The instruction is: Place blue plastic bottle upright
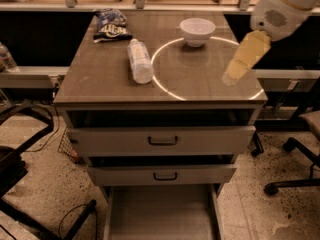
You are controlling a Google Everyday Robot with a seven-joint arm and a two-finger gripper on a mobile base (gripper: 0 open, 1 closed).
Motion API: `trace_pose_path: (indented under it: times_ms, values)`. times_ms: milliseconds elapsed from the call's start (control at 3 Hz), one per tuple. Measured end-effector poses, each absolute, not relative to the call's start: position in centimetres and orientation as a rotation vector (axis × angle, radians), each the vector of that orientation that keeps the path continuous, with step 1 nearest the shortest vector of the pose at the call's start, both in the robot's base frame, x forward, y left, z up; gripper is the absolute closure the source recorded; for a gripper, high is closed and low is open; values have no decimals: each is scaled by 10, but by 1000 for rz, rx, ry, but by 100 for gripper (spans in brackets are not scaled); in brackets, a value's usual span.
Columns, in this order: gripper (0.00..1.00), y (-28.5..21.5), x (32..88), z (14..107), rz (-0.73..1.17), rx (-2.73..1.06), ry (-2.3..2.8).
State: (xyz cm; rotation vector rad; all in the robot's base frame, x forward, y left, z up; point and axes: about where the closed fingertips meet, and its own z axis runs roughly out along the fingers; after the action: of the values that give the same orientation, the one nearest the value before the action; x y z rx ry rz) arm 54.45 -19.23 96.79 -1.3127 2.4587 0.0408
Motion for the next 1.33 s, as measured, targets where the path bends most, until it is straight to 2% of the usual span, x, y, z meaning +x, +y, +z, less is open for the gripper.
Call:
trace_pose_path:
  times_ms: [333,1333]
  values:
    - [0,-176,590,962,-57,-1165,2610]
    - [0,-143,632,951,1,-969,2696]
